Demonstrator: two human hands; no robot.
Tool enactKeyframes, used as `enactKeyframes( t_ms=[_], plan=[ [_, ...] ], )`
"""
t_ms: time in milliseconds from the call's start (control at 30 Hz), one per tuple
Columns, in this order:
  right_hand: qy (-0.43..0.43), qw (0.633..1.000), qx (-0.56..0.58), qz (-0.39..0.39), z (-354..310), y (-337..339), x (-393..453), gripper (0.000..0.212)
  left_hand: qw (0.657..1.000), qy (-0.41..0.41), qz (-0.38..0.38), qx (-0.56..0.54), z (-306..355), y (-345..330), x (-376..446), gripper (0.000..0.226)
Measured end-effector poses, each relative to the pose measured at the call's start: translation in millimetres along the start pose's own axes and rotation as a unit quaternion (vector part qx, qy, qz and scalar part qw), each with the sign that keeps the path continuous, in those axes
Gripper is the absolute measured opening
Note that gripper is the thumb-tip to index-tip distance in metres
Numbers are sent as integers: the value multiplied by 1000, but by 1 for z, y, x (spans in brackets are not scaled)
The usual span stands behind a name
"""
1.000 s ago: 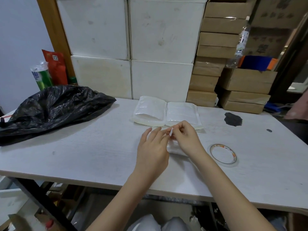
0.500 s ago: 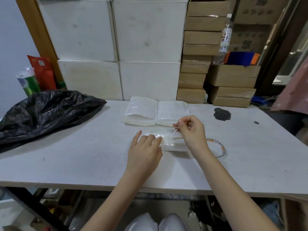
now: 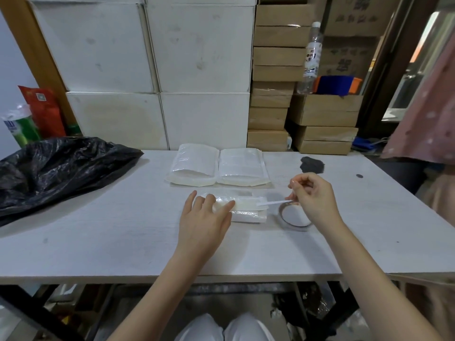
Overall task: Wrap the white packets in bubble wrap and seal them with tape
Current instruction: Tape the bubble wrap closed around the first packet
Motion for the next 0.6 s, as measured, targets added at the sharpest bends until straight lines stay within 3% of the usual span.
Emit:
enactKeyframes(
  t_ms=[300, 433, 500, 600],
  plan=[
    [35, 994, -9, 102, -12, 42, 4, 6, 997, 51, 35, -49, -2, 5, 3, 21],
    [45, 984, 59, 165, -36, 38, 0, 7, 985, 114, -35, -124, -7, 0, 12, 21],
    [18, 986, 102, 131, -46, 18, 0, 7, 972, 153, -58, -166, -10, -2, 18, 15],
    [-86, 985, 152, -9, -48, -34, -2, 8, 956, 183, -95, -211, -10, -4, 24, 6]
  ],
)
Point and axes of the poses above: each hand's wrist, its own x-axis towards the middle knuckle, its own y-axis out of the back of the hand, z = x × y, the point moved 6 cm from there along x, towards the middle knuckle, and after that the axes turned 14 degrees about x, right-handed, at the moved point
